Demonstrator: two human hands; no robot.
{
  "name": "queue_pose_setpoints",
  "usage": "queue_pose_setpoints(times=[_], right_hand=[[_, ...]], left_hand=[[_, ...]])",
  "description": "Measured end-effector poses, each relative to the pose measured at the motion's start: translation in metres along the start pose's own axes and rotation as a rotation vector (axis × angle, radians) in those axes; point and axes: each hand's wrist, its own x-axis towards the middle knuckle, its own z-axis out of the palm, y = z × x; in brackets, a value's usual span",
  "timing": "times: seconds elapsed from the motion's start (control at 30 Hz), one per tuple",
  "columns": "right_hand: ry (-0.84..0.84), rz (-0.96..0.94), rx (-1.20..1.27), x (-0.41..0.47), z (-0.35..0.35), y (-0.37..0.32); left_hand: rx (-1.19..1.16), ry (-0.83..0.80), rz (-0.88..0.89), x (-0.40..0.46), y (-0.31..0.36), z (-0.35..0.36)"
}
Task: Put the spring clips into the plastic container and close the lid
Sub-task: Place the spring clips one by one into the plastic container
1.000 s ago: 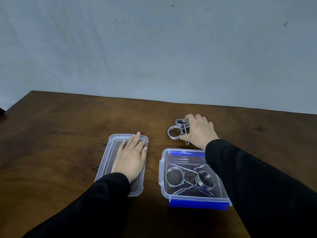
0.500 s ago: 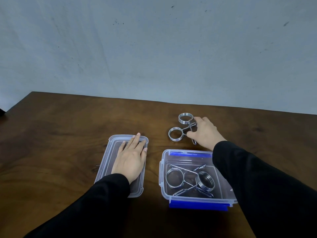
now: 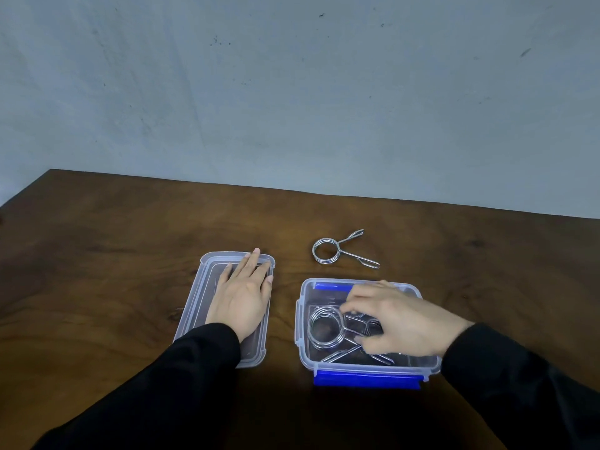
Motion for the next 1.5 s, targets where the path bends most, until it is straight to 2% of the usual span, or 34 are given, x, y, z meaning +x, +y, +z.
queue_pose_setpoints(times=[0.23, 0.47, 0.57, 0.63, 0.73, 0.83, 0.97, 1.07, 1.37, 1.5], right_hand=[[-0.053, 0.041, -0.014, 0.008, 0.014, -0.001], [-0.048, 0.032, 0.017, 0.007, 0.011, -0.002], [0.181, -0.021, 0.031, 0.008, 0.003, -0.003], [0.377, -0.064, 0.016, 0.018, -0.003, 0.007], [0.531, 0.062, 0.032, 0.046, -0.013, 0.029], [0.347, 0.236, -0.059, 0.078, -0.019, 0.048], [0.099, 0.269, -0.167, 0.115, -0.024, 0.057], [-0.002, 0.301, -0.239, 0.135, -0.025, 0.054], [0.049, 0.276, -0.230, 0.149, -0.018, 0.034], [0.275, 0.294, -0.115, 0.137, -0.042, 0.027]], left_hand=[[-0.003, -0.005, -0.003, 0.000, 0.001, -0.002], [-0.126, 0.045, -0.050, -0.002, 0.003, -0.006], [-0.171, 0.087, -0.068, -0.004, 0.006, -0.009], [-0.116, 0.083, -0.069, -0.004, 0.006, -0.009], [-0.062, 0.079, -0.054, -0.003, 0.005, -0.007], [-0.060, 0.095, -0.039, -0.001, 0.004, -0.006], [-0.072, 0.107, -0.030, -0.001, 0.003, -0.004], [-0.077, 0.112, -0.025, -0.002, 0.003, -0.004], [-0.083, 0.098, -0.027, 0.000, 0.002, -0.006], [-0.083, 0.117, -0.010, -0.001, 0.003, -0.005]])
